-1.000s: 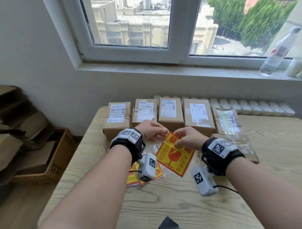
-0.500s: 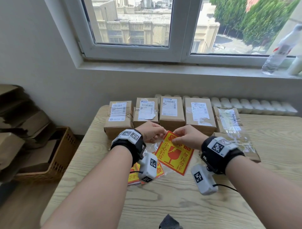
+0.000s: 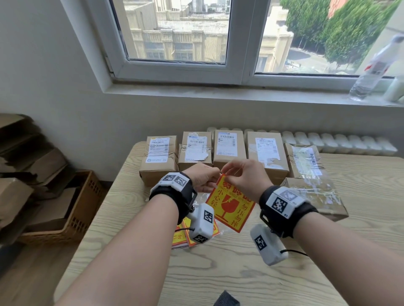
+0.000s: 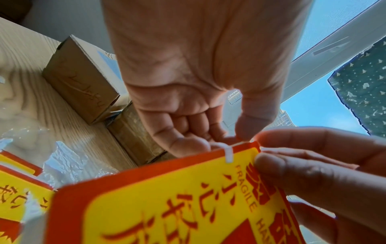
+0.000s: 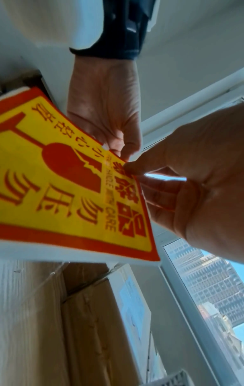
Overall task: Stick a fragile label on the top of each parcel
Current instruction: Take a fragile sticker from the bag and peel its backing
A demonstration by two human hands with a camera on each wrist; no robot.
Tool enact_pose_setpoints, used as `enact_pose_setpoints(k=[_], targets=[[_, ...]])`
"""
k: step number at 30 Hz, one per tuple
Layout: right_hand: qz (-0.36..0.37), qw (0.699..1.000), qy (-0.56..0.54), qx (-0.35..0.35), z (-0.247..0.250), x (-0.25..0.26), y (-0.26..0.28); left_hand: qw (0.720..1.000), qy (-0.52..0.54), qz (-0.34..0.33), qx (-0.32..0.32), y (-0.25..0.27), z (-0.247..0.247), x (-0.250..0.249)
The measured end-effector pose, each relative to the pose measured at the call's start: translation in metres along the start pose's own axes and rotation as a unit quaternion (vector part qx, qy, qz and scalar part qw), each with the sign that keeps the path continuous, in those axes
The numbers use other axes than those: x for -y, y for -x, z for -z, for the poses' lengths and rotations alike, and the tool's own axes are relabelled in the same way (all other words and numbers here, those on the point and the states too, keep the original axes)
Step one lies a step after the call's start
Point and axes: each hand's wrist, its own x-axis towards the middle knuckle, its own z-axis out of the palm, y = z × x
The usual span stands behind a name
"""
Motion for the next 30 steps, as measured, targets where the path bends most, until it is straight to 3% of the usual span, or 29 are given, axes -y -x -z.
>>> enact_pose_setpoints(k=[13, 24, 30], targets=[[0.030, 0.999, 0.010, 0.001, -0.008, 0.003, -0.002, 1.000, 0.013, -0.006, -0.015, 0.002, 0.006, 0.006], [-0.017, 1.000, -0.002, 0.000, -0.012, -0.002, -0.005, 0.998, -0.019, -0.028, -0.051, 0.007, 0.020, 0.014], [-0.065, 0.998, -0.008, -0.005, -0.013, -0.010, -0.011, 0.985, -0.086, -0.017, -0.151, 0.002, 0.043, 0.038]])
